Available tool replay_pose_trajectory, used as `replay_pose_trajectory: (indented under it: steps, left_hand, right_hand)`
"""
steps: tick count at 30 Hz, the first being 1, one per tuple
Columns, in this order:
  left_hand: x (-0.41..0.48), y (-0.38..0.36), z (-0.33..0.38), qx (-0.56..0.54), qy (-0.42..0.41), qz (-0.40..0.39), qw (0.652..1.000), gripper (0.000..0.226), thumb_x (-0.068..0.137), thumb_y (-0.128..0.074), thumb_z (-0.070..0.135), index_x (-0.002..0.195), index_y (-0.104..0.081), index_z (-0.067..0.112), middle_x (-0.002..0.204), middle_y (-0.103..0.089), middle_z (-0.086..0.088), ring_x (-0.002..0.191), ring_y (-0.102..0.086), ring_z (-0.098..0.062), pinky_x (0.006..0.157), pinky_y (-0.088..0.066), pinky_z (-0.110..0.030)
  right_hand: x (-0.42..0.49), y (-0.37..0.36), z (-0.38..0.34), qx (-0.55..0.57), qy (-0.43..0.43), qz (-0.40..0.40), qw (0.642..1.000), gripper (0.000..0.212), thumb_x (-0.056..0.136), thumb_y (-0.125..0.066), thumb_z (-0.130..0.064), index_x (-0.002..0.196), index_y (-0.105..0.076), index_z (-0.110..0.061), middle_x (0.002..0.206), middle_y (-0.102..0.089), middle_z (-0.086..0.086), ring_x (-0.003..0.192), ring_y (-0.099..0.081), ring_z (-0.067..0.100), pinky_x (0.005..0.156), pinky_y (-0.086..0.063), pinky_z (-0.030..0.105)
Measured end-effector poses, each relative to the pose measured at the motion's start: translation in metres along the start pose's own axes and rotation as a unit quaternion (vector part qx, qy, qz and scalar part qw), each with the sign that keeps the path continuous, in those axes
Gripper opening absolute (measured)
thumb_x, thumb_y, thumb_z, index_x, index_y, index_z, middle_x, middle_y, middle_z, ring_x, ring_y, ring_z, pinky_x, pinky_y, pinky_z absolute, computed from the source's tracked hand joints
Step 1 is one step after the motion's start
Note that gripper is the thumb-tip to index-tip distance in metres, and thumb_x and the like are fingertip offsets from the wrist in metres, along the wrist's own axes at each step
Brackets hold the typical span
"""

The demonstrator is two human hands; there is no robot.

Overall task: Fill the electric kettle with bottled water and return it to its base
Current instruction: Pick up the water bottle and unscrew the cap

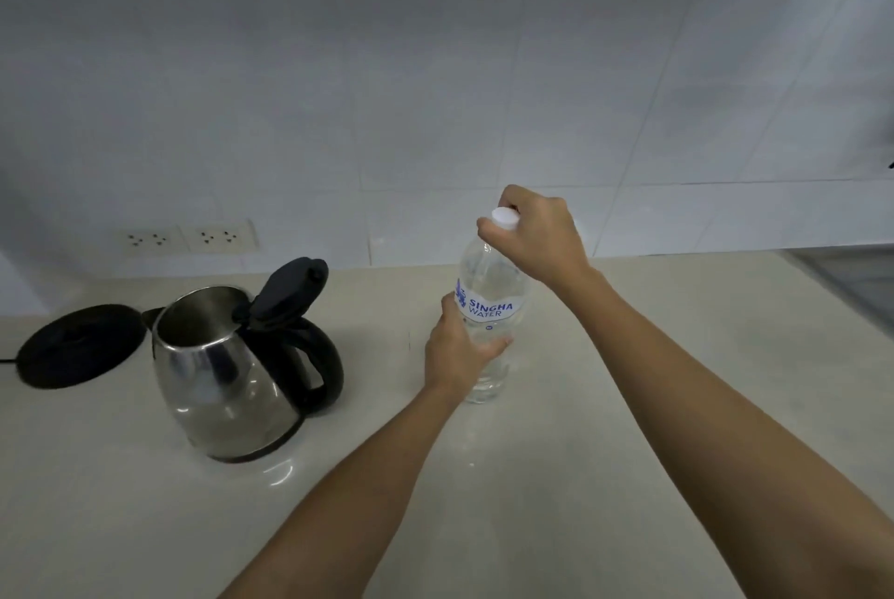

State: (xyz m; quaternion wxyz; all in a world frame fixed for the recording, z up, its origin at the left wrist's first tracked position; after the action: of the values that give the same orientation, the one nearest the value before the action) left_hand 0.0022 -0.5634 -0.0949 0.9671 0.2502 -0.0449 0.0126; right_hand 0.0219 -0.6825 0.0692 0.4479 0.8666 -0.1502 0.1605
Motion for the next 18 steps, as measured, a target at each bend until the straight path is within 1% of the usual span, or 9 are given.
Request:
replay_pose_trajectory:
  steps: [2, 5, 7, 11, 14, 16, 18]
  left_hand:
    - [-0.003, 0.004, 0.000, 0.011, -0.004, 0.006, 1.000, 0.079, 0.063, -0.085, 0.042, 0.123, -0.040, 0.016, 0.105, -0.066, 0.001, 0.095, -0.063, -0.024, 0.072, -0.045, -0.027]
    - [-0.014, 0.014, -0.001, 0.013, -0.010, 0.006, 1.000, 0.077, 0.062, -0.085, 0.043, 0.120, -0.041, 0.018, 0.106, -0.066, 0.003, 0.097, -0.063, -0.024, 0.077, -0.049, -0.031]
    - [-0.023, 0.026, 0.000, 0.019, -0.022, -0.003, 1.000, 0.075, 0.060, -0.084, 0.046, 0.116, -0.041, 0.019, 0.103, -0.066, 0.004, 0.096, -0.063, -0.024, 0.076, -0.050, -0.032]
    - [-0.051, 0.060, 0.001, 0.056, -0.043, -0.016, 0.997, 0.075, 0.054, -0.077, 0.061, 0.108, -0.039, 0.026, 0.100, -0.064, 0.011, 0.093, -0.063, -0.022, 0.071, -0.046, -0.031]
    - [-0.080, 0.094, -0.006, 0.091, -0.063, -0.016, 0.994, 0.078, 0.048, -0.068, 0.073, 0.106, -0.037, 0.030, 0.098, -0.064, 0.015, 0.092, -0.064, -0.019, 0.072, -0.050, -0.033]
    - [-0.101, 0.123, -0.018, 0.103, -0.075, -0.013, 0.992, 0.078, 0.047, -0.066, 0.075, 0.105, -0.037, 0.032, 0.096, -0.064, 0.016, 0.091, -0.065, -0.017, 0.070, -0.049, -0.032]
    - [-0.120, 0.154, -0.034, 0.105, -0.085, -0.008, 0.991, 0.081, 0.047, -0.066, 0.076, 0.108, -0.036, 0.034, 0.100, -0.065, 0.018, 0.094, -0.065, -0.014, 0.072, -0.049, -0.030]
  right_hand:
    - [-0.003, 0.000, -0.004, 0.010, 0.006, -0.003, 1.000, 0.023, 0.070, -0.063, -0.039, 0.071, -0.053, -0.018, 0.066, -0.061, 0.003, 0.067, -0.060, 0.024, 0.056, -0.047, 0.032]
    - [-0.009, 0.004, -0.012, 0.009, 0.001, 0.000, 1.000, 0.022, 0.069, -0.064, -0.036, 0.068, -0.053, -0.017, 0.065, -0.061, 0.004, 0.067, -0.059, 0.025, 0.056, -0.047, 0.032]
    - [-0.017, 0.008, -0.027, -0.004, 0.017, 0.006, 1.000, 0.022, 0.068, -0.063, -0.035, 0.065, -0.052, -0.016, 0.061, -0.059, 0.004, 0.063, -0.056, 0.025, 0.054, -0.044, 0.031]
    - [-0.040, 0.015, -0.072, -0.002, 0.066, 0.002, 0.998, 0.025, 0.062, -0.061, -0.036, 0.055, -0.044, -0.019, 0.049, -0.046, -0.001, 0.052, -0.045, 0.019, 0.049, -0.035, 0.027]
    - [-0.066, 0.018, -0.108, 0.009, 0.087, 0.007, 0.996, 0.026, 0.061, -0.060, -0.035, 0.051, -0.041, -0.021, 0.046, -0.041, -0.003, 0.049, -0.040, 0.016, 0.046, -0.031, 0.024]
    - [-0.087, 0.011, -0.137, 0.014, 0.098, 0.004, 0.995, 0.025, 0.061, -0.061, -0.034, 0.052, -0.046, -0.017, 0.047, -0.043, 0.001, 0.049, -0.041, 0.017, 0.047, -0.031, 0.025]
    - [-0.106, -0.001, -0.170, 0.021, 0.114, 0.000, 0.993, 0.028, 0.061, -0.061, -0.034, 0.055, -0.050, -0.009, 0.048, -0.045, 0.004, 0.049, -0.041, 0.018, 0.046, -0.031, 0.026]
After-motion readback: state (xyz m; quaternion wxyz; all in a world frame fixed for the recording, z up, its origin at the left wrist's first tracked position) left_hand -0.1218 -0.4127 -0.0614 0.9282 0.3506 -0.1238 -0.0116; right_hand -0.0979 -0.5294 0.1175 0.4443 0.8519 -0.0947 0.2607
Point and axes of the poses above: each hand's wrist, its own x-axis towards the middle knuckle, its own y-axis out of the back of the hand, z = x × y, the point moved 8 cm from there along x, towards the middle knuckle
